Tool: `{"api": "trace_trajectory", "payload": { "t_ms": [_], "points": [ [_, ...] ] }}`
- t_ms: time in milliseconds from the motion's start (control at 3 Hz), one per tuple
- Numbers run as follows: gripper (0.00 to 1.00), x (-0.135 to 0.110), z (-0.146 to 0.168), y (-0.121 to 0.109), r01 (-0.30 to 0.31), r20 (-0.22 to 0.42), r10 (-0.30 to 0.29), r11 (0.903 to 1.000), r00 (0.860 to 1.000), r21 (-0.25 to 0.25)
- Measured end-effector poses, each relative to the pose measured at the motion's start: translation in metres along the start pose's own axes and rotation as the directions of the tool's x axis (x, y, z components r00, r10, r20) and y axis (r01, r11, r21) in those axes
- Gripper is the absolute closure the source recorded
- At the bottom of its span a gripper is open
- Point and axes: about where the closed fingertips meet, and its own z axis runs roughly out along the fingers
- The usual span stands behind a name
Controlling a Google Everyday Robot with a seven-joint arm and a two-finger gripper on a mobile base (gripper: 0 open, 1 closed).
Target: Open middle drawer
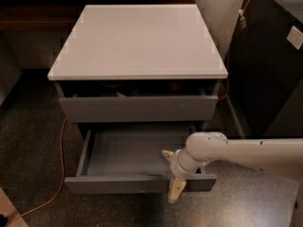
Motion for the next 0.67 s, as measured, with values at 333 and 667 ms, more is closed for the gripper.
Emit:
{"api": "trace_trajectory", "payload": {
  "t_ms": [333, 667],
  "points": [
    [0.0, -0.004, -0.006, -0.019, -0.002, 0.015, 0.002, 1.0, 1.0, -0.008],
    [0.0, -0.014, -0.001, -0.052, -0.01, 0.036, 0.011, 0.9997, 0.999, -0.022]
  ]
}}
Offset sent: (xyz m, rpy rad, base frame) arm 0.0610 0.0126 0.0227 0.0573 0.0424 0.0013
